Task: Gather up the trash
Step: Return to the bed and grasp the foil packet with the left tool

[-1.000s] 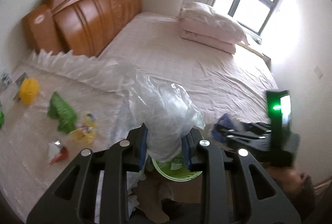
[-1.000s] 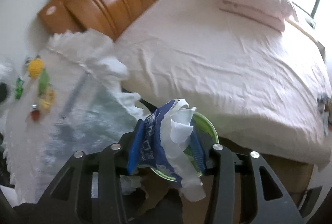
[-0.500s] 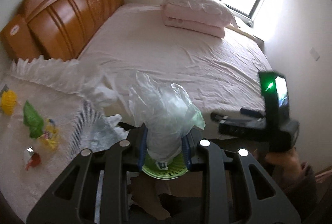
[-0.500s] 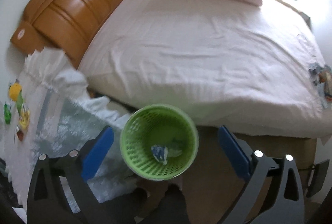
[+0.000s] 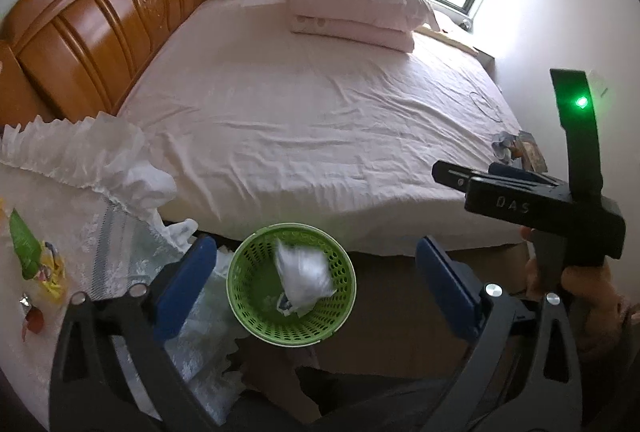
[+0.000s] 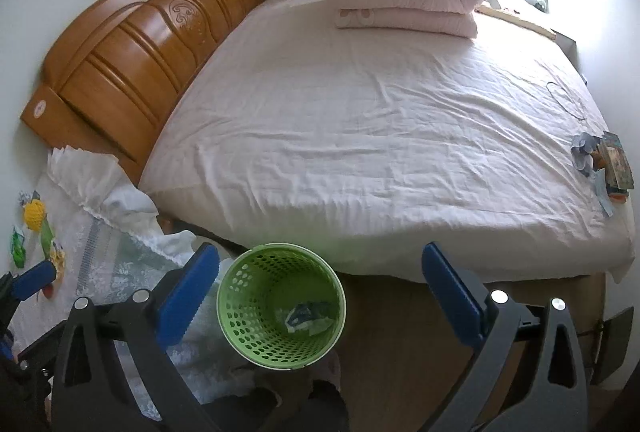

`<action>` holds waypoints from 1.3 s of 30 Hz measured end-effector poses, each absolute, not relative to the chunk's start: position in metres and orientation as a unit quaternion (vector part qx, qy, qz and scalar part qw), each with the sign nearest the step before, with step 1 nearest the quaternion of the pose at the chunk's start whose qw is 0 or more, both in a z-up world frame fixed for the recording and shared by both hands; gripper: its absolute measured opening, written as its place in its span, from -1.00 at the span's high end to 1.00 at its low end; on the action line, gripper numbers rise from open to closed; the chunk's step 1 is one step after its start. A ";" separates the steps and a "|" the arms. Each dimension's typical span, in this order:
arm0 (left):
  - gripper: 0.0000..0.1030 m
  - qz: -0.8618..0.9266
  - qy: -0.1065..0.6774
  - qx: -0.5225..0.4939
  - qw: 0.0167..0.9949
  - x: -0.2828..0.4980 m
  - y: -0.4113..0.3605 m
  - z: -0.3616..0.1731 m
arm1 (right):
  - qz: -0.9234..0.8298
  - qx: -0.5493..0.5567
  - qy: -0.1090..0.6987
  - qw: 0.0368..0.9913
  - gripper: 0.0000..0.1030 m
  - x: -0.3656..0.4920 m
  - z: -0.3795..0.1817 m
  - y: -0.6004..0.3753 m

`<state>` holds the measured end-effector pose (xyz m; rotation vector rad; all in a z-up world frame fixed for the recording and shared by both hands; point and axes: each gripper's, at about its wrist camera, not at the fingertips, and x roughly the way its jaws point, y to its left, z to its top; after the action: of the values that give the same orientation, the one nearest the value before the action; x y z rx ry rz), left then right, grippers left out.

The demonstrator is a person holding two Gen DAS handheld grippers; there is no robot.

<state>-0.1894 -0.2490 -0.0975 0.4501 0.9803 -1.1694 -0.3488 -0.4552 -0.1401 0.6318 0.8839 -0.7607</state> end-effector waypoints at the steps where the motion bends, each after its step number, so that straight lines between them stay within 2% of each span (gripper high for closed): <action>1: -0.85 -0.523 0.438 0.201 0.702 -0.189 -0.248 -0.097 | -0.352 0.294 0.412 0.787 -0.95 -0.348 -0.141 -0.456; 13: -0.85 -0.480 0.444 0.147 0.742 -0.153 -0.206 -0.083 | -0.338 0.265 0.425 0.797 -0.95 -0.315 -0.136 -0.422; 22: -0.85 -0.368 0.396 0.131 0.831 -0.104 -0.108 -0.050 | -0.255 0.201 0.381 0.866 -0.95 -0.247 -0.091 -0.349; 27: -0.85 -0.311 0.400 0.105 0.856 -0.078 -0.048 -0.046 | -0.198 0.182 0.363 0.892 -0.95 -0.203 -0.073 -0.306; 39: -0.85 -0.222 0.434 0.065 0.871 -0.039 0.041 -0.067 | -0.099 0.143 0.400 0.900 -0.95 -0.128 -0.082 -0.226</action>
<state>-0.0386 0.0413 -0.0668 0.1368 0.9081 -0.4637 -0.1283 -0.2264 -0.0815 0.2957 0.8271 -0.2047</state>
